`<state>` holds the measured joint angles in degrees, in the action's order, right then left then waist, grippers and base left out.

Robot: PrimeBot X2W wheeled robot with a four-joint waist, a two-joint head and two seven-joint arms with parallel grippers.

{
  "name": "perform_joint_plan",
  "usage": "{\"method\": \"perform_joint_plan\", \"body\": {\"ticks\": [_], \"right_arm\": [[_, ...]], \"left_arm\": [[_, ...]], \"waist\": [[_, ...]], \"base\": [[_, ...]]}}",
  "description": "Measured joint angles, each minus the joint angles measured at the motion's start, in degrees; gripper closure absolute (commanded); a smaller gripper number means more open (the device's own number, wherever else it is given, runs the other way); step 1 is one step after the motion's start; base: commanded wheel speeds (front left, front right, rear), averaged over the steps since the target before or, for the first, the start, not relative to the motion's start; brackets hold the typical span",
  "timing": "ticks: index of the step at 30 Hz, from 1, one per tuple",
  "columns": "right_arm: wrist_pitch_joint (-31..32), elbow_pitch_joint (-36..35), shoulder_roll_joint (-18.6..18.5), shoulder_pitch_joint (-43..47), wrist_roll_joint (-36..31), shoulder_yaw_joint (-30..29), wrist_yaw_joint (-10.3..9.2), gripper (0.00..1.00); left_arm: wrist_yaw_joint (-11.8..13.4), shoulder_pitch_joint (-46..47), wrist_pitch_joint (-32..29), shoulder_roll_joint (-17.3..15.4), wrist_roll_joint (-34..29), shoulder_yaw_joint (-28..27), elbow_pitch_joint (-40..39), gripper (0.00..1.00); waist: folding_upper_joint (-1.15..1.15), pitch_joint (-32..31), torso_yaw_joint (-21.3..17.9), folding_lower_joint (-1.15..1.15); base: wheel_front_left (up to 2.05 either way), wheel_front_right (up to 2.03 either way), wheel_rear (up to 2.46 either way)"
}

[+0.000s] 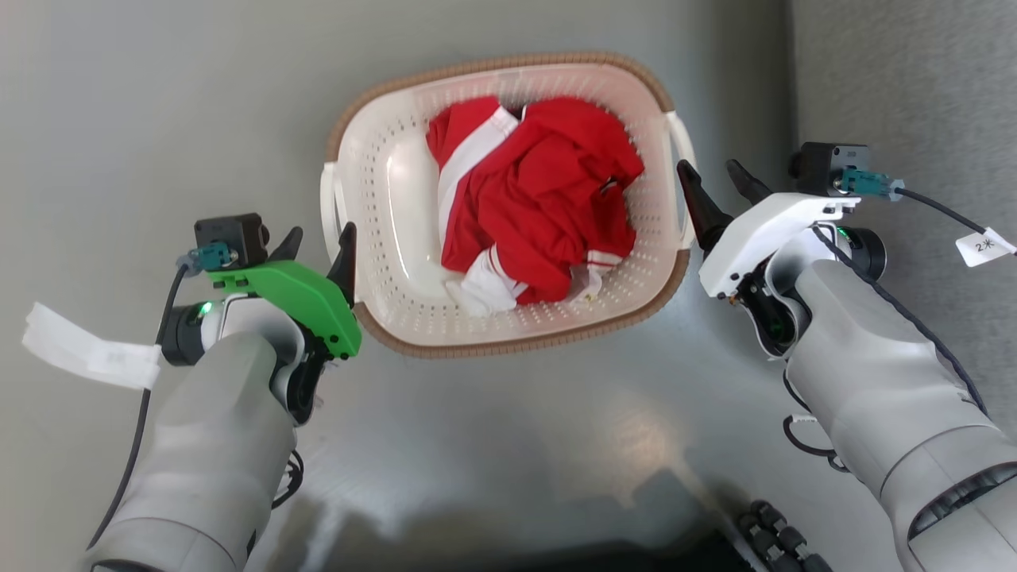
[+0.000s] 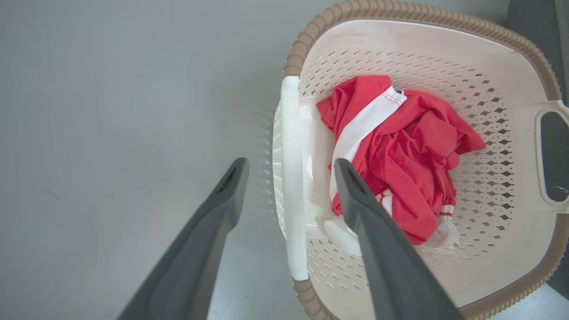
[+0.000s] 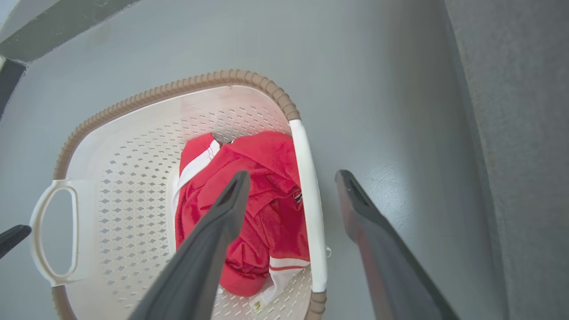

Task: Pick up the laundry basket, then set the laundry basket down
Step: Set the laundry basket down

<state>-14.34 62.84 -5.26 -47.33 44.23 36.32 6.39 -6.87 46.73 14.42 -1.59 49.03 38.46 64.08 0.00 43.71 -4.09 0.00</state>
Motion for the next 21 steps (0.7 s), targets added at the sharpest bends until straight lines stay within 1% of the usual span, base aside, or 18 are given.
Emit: {"method": "perform_joint_plan", "body": {"ticks": [13,19,21], "right_arm": [[0.0,-1.1,-0.4,5.2,-0.7,-2.9,0.12,0.0],[0.0,-3.6,-0.4,7.5,-2.1,-4.1,0.14,0.0],[0.0,-4.9,-1.0,8.5,-3.4,-4.2,0.15,0.0]], "left_arm": [[-0.3,-4.0,0.0,0.0,0.5,-3.2,-1.3,0.0],[-0.3,-6.2,0.0,-0.3,0.4,-4.6,-3.2,0.0],[-0.3,-6.9,0.0,-0.6,-0.4,-5.2,-4.8,0.0]], "waist": [[0.0,-9.3,-1.0,0.0],[0.0,-14.1,-1.5,0.0],[0.0,-16.6,-1.6,-0.01]], "base": [[0.0,0.0,0.0],[0.0,0.0,0.0],[0.0,0.0,0.0]]}}
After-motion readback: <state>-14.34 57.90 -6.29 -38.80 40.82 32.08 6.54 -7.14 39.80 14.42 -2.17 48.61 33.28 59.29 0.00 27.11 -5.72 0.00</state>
